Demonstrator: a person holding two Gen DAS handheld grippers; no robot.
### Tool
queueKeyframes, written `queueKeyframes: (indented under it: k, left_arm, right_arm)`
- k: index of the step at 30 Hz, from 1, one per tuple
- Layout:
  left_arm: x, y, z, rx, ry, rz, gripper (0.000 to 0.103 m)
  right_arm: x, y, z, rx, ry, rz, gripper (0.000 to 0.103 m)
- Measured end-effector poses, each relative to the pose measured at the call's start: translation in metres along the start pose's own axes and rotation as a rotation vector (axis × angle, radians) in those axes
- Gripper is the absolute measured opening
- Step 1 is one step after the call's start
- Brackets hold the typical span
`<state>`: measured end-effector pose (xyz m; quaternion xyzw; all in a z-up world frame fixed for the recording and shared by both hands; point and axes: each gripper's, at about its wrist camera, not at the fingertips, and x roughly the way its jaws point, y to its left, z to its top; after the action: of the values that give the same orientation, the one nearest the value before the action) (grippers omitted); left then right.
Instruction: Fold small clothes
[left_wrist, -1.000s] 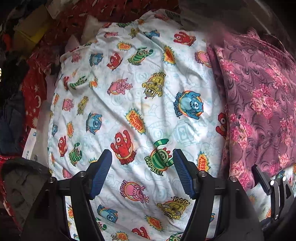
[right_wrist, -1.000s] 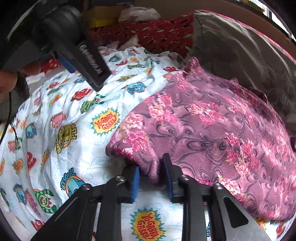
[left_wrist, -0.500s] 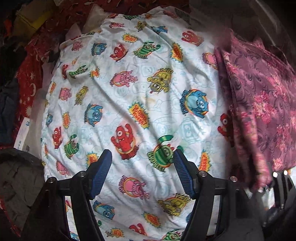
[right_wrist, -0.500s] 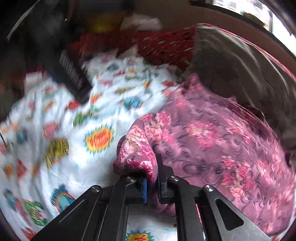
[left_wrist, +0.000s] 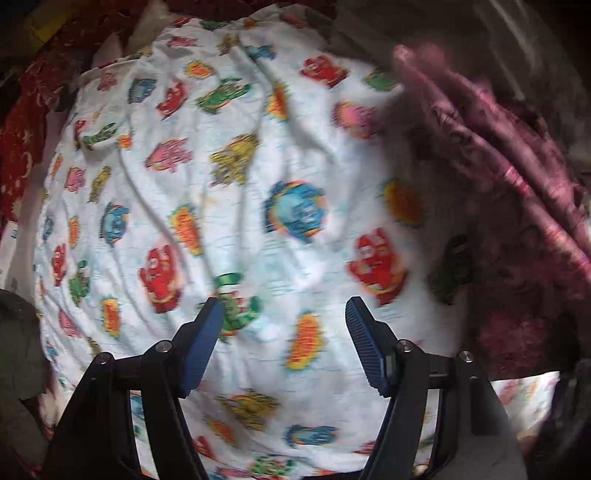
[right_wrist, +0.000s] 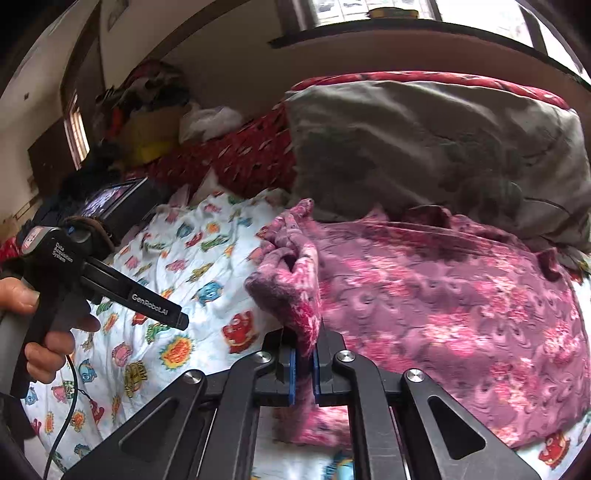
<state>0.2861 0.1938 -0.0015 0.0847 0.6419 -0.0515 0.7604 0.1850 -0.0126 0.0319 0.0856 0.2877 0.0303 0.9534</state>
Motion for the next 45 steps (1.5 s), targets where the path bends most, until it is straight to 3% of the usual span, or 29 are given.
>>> queueKeyframes:
  k: [5,9,11,21,24,28,32,35,40,45]
  left_arm:
    - [-0.026,-0.017,0.014,-0.053,-0.042,-0.117,0.068]
    - [-0.041,-0.027,0.028,-0.126,-0.069,-0.263,0.068]
    - [-0.045,-0.037,0.036,-0.128,-0.071,-0.29,0.068]
    - [-0.044,-0.104,0.062,-0.009,-0.042,-0.201,0.068]
    - [-0.036,-0.11,0.065,-0.005,-0.031,-0.168,0.068]
    - [-0.029,-0.113,0.072,0.0,-0.019,-0.18,0.068]
    - [-0.024,-0.118,0.073,0.051,-0.023,-0.108,0.068]
    - [-0.018,-0.11,0.07,0.049,-0.022,-0.097,0.068]
    - [-0.007,-0.086,0.066,-0.002,-0.004,-0.126,0.068]
    - [-0.028,-0.048,0.048,-0.115,-0.126,-0.268,0.068]
  right_arm:
    - [-0.001,-0.018,-0.004,0.033,0.003,-0.003,0.005]
    - [-0.003,-0.021,-0.009,0.037,0.001,0.008,0.005]
    - [-0.003,-0.021,-0.01,0.036,0.0,0.014,0.005]
    - [0.0,-0.018,-0.014,0.028,0.005,0.035,0.005]
    - [-0.001,-0.018,-0.014,0.025,0.008,0.04,0.005]
    - [0.0,-0.017,-0.015,0.021,0.013,0.048,0.005]
    - [0.0,-0.016,-0.016,0.015,0.017,0.052,0.005]
    - [0.0,-0.018,-0.015,0.019,0.016,0.055,0.005]
    - [0.001,-0.025,-0.016,0.05,0.025,0.061,0.005]
    - [0.002,-0.019,-0.021,0.013,0.051,0.09,0.005]
